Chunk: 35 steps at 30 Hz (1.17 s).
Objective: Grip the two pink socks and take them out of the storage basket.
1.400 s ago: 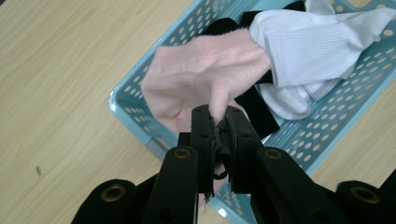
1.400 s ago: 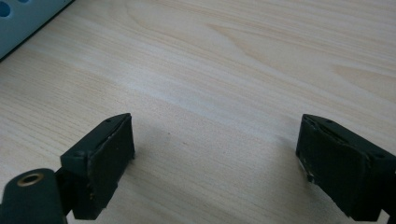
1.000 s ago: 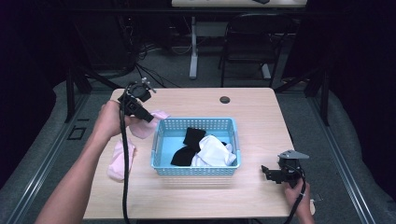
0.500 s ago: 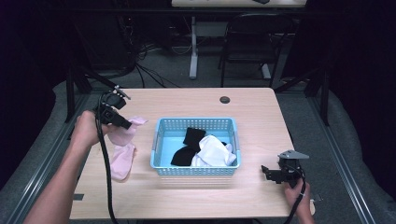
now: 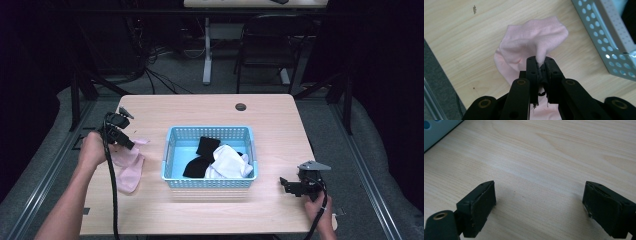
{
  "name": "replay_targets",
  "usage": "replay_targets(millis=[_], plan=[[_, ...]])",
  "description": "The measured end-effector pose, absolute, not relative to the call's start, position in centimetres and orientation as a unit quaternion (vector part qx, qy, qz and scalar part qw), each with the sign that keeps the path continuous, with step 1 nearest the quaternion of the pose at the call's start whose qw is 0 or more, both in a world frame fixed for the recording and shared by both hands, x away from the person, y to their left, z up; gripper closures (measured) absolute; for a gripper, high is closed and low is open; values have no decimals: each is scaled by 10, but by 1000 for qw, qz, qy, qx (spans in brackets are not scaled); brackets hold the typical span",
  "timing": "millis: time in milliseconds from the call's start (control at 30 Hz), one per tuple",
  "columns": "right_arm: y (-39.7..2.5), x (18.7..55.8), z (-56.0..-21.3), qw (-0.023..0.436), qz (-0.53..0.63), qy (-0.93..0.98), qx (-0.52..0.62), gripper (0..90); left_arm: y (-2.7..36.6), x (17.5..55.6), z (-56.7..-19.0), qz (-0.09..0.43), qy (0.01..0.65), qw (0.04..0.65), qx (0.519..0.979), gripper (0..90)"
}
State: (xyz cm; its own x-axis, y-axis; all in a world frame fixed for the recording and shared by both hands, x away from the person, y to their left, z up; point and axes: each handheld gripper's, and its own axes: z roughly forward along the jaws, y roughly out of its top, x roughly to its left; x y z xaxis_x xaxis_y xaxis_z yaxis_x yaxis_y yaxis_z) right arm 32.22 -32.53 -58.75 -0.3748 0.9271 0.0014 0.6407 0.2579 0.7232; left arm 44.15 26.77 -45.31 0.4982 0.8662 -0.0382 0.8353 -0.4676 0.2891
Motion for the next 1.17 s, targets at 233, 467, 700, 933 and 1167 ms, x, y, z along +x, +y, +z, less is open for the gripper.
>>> replay_targets(millis=[233, 467, 700, 933, 1167], plan=[[-325, 322, -587, 220, 326, 762, 515, 109, 275, 450, -484, 41, 523, 134, 841, 826], [-325, 322, -588, 219, 327, 762, 514, 109, 279, 452, -490, 46, 544, 133, 827, 578], [-325, 322, -587, 221, 325, 762, 515, 109, 281, 435, -474, 77, 542, 152, 823, 170], [-325, 322, -588, 220, 327, 762, 514, 109, 285, 410, -461, 94, 538, 155, 823, 47], [-325, 322, -588, 219, 327, 762, 514, 109, 295, 395, -467, 101, 543, 158, 818, 0]])
